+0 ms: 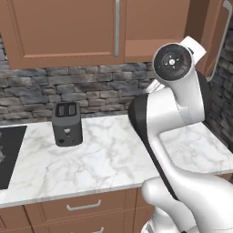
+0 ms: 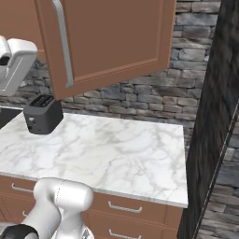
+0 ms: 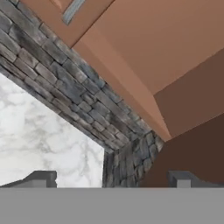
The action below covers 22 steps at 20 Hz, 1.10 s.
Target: Open the cabinet. Pick the soap dispenser and place it next to the sink. Then close the cabinet.
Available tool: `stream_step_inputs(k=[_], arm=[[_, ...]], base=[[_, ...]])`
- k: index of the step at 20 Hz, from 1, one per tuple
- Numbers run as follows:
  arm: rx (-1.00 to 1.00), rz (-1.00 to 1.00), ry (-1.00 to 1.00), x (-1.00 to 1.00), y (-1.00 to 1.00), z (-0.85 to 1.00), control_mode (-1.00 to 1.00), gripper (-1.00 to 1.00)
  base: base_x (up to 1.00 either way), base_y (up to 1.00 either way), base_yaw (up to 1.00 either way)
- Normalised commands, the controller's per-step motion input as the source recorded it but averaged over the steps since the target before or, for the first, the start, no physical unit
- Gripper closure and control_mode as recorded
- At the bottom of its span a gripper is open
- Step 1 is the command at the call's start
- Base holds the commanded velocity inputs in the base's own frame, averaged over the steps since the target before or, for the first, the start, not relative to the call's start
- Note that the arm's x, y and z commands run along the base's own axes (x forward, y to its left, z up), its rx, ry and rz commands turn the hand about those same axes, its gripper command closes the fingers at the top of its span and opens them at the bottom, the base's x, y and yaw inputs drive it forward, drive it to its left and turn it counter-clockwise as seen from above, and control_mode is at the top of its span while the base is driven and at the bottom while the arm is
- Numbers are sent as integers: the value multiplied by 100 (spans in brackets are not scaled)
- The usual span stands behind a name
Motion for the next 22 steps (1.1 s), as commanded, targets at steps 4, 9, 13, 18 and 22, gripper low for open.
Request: stream_step_inputs(k=[4, 9, 13, 18, 22], arm=[[-22, -5, 11, 22, -13, 0, -100, -100], [-19, -8, 6, 4, 0, 0, -100, -100], [-18, -16, 8, 5, -7, 0, -100, -100], [-15, -21, 6, 0, -12, 0, -100, -100], [-16, -22, 8, 0, -9, 0, -100, -100]], base=[[0, 0, 0], [0, 0, 0], [0, 0, 0], [0, 0, 0], [0, 0, 0]])
